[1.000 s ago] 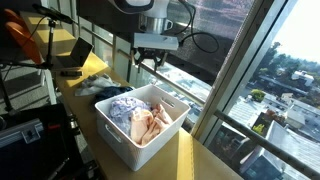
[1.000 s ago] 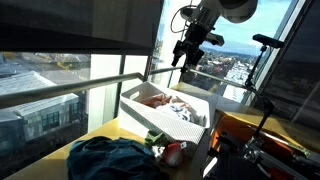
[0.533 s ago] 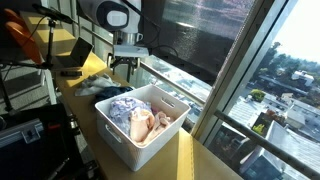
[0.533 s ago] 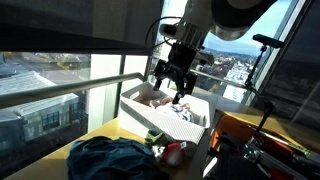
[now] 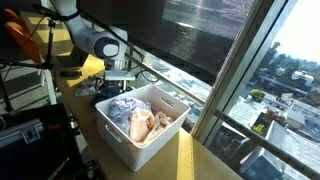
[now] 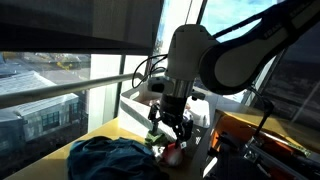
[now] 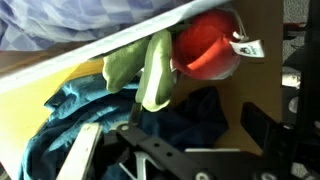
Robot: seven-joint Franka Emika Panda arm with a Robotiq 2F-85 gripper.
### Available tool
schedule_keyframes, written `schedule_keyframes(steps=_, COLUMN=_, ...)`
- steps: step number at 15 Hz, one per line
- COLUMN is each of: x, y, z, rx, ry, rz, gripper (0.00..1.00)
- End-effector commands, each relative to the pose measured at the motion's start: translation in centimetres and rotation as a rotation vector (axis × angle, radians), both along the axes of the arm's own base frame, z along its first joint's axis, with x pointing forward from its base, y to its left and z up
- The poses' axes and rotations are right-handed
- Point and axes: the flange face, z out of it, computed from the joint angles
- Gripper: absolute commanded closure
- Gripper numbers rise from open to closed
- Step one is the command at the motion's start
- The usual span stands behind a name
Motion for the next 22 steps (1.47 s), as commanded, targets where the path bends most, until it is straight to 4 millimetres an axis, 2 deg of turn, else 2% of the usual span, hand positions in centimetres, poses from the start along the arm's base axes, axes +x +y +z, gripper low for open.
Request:
schedule_keyframes(steps=1, x=-1.1, y=1.7, z=-2.4, rx=-0.072, ry=0.004, rz=0.068, gripper=0.0)
schedule_keyframes(steps=6, x=-3.7, y=4.2, z=-5.4, rx=-0.181, ry=0.018, rz=0.185, gripper=0.0)
schedule_keyframes(steps=9, x=-4.8, y=4.9, z=-6.4, rx=-0.221, ry=0.019, rz=0.226, gripper=0.0)
schedule_keyframes(steps=18, x=-4.6, y=4.7, z=-6.2, rx=-0.259, ry=-0.003, rz=0.258, gripper=0.0)
schedule_keyframes(steps=22, x=-4.1, y=3.4, z=-5.8, rx=-0.304, ry=-0.018, rz=0.265, gripper=0.0)
